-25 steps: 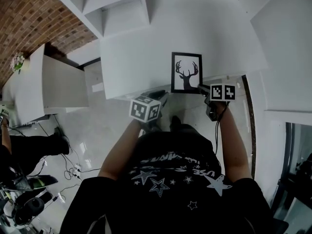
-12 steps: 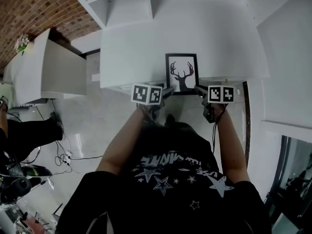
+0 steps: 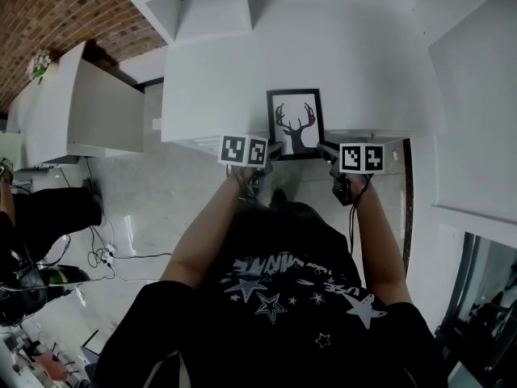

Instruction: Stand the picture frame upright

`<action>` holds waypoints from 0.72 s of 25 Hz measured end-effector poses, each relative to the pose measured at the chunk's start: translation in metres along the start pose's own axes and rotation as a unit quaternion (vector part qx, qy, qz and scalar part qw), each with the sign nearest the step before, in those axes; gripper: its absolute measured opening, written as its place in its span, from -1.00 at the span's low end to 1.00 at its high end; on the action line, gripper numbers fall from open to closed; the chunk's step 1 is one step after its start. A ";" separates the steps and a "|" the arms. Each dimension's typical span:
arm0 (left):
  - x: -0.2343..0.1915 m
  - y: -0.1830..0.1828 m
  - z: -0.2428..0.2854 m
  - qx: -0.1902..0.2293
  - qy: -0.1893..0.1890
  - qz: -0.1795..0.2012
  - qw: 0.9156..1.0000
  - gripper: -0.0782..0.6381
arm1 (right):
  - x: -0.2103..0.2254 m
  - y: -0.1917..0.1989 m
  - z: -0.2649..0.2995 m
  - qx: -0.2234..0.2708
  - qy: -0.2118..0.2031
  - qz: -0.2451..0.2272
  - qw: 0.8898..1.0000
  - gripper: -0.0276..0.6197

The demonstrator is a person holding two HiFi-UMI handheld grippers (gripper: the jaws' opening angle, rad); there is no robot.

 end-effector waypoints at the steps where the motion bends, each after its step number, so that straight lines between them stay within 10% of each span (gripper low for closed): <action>1: 0.001 0.000 0.001 0.000 -0.005 0.004 1.000 -0.35 | 0.001 0.000 0.001 -0.001 0.000 -0.001 1.000 -0.62; 18: 0.018 -0.012 -0.017 0.051 -0.047 0.020 0.997 -0.40 | -0.001 -0.032 -0.005 0.005 -0.041 -0.050 0.998 -0.64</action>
Point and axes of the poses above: the fingertips, and each gripper's own axes: z forward along the fingers, x to its right, y out of its underside, the point moved 8 cm from there along -z, backward along the fingers
